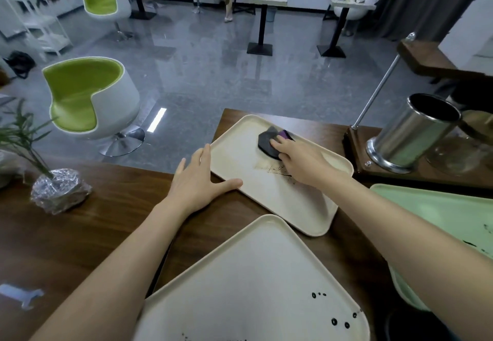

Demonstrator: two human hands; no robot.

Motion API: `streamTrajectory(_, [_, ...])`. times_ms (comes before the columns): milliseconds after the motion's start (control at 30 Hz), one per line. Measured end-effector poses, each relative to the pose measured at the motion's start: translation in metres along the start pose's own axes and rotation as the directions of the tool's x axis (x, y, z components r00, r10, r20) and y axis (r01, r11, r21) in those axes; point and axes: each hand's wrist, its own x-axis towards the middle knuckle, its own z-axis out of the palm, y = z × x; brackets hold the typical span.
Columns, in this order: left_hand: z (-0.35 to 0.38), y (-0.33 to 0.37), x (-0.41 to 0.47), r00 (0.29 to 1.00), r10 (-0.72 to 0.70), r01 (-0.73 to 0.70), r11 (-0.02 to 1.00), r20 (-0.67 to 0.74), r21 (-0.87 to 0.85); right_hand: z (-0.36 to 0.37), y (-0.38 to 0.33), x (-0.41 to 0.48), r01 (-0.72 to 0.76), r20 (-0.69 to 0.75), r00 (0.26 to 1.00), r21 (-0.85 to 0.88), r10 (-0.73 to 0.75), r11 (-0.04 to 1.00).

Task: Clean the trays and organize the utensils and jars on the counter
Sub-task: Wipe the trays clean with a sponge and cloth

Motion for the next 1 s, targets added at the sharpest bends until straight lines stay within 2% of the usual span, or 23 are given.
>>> streamTrajectory(100, [-0.002, 0.001, 0.0, 1.0, 0.012, -0.012, 1.0, 0.009, -0.003, 0.003, -0.031, -0.013, 0.012, 0.032, 0.999, 0.073, -0.014, 0.997])
streamTrajectory(200, [-0.004, 0.002, -0.001, 1.0, 0.013, -0.012, 1.0, 0.022, -0.015, 0.01, -0.059, -0.026, 0.166, 0.027, 0.985, 0.079, -0.168, 0.983])
streamTrajectory(333, [-0.006, 0.002, -0.001, 0.999, 0.001, 0.0, 1.0, 0.045, -0.013, 0.004, -0.047, -0.068, 0.19, 0.079, 0.977, 0.111, -0.2, 0.975])
streamTrajectory(400, [-0.006, 0.002, 0.0, 0.998, -0.008, 0.009, 1.0, 0.057, -0.017, 0.0, -0.033, -0.085, 0.156, 0.097, 0.982, 0.084, -0.164, 0.984])
streamTrajectory(467, [-0.006, 0.002, 0.001, 0.998, -0.01, 0.011, 1.0, 0.063, -0.028, -0.004, -0.014, -0.083, 0.06, 0.087, 0.994, 0.04, -0.063, 0.997])
streamTrajectory(567, [-0.007, 0.002, 0.0, 0.998, -0.009, 0.012, 0.999, 0.068, -0.044, -0.006, 0.016, -0.058, -0.099, -0.006, 0.995, -0.019, 0.099, 0.995])
streamTrajectory(633, [-0.006, 0.002, 0.0, 0.998, -0.009, 0.012, 0.999, 0.065, -0.044, -0.004, 0.021, -0.048, -0.146, -0.046, 0.989, -0.088, 0.142, 0.985])
streamTrajectory(733, [-0.004, 0.0, 0.002, 0.998, 0.003, -0.001, 1.0, 0.059, -0.027, 0.005, 0.005, -0.053, -0.192, -0.033, 0.981, -0.059, 0.19, 0.98])
streamTrajectory(867, [-0.002, 0.0, 0.003, 0.998, 0.006, -0.004, 0.999, 0.058, -0.034, 0.014, -0.036, -0.068, -0.065, -0.02, 0.998, 0.019, 0.065, 0.998])
streamTrajectory(1000, [-0.005, 0.001, 0.003, 0.996, 0.0, 0.001, 1.0, 0.087, -0.016, 0.008, -0.048, -0.094, 0.075, 0.032, 0.996, 0.073, -0.078, 0.995])
